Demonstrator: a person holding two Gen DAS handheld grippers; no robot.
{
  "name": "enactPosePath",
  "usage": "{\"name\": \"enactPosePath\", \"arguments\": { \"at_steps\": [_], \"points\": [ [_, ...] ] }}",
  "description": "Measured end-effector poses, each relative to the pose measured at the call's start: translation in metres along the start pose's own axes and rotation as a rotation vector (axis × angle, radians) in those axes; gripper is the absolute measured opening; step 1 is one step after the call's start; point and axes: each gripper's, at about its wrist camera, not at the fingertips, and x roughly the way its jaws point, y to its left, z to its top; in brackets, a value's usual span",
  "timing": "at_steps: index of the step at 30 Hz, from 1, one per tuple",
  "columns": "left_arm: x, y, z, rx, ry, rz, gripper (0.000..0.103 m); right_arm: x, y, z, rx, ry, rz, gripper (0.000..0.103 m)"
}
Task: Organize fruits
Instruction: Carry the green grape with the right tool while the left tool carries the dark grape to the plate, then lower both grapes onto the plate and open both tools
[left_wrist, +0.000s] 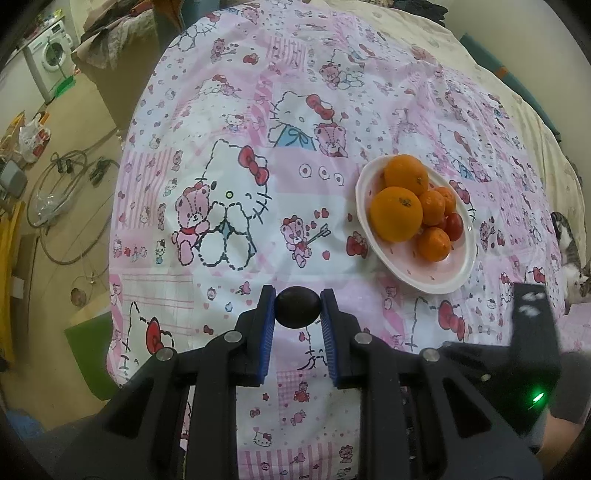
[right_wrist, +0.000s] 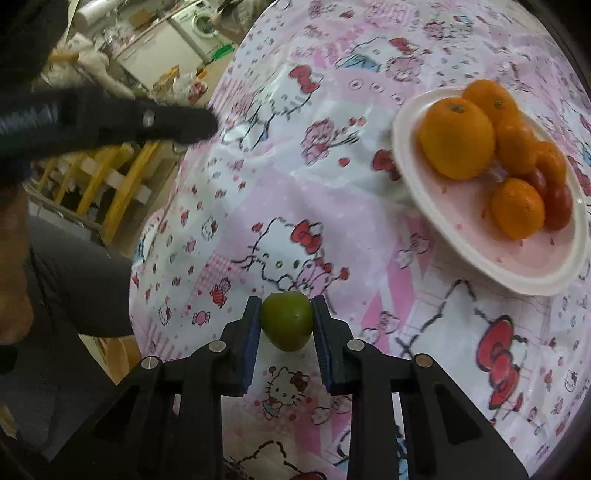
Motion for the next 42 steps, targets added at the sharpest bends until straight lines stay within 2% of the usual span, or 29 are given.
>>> {"name": "enactPosePath", "arguments": {
  "at_steps": [13,19,22,27,33,39,42],
  "points": [
    [0.003,-0.014,-0.001,0.026,-0.001,0.013,0.020,-0.076,-0.053,0.002,0.171,-0.206,0.015,0.029],
    [0.008,-0.041,0.007,0.088,-0.010,0.021,0.020,-0.123,-0.096,-0.001,0.286,-0.334,0.009,0.029],
    [0.013,-0.061,0.012,0.139,-0.014,0.012,0.020,-0.136,-0.118,-0.004,0.331,-0.370,-0.006,0.029],
    [0.030,-0.101,0.020,0.231,-0.008,-0.017,0.020,-0.135,-0.148,-0.005,0.405,-0.370,-0.024,0.029],
    [0.064,-0.134,0.024,0.283,0.019,-0.050,0.021,-0.125,-0.169,0.000,0.448,-0.352,-0.026,0.029],
    [0.092,-0.138,0.022,0.262,0.057,-0.104,0.021,-0.108,-0.181,0.006,0.489,-0.315,-0.010,0.029],
    [0.098,-0.137,0.019,0.262,0.073,-0.103,0.021,-0.096,-0.182,0.009,0.491,-0.282,-0.007,0.029]
  ]
}}
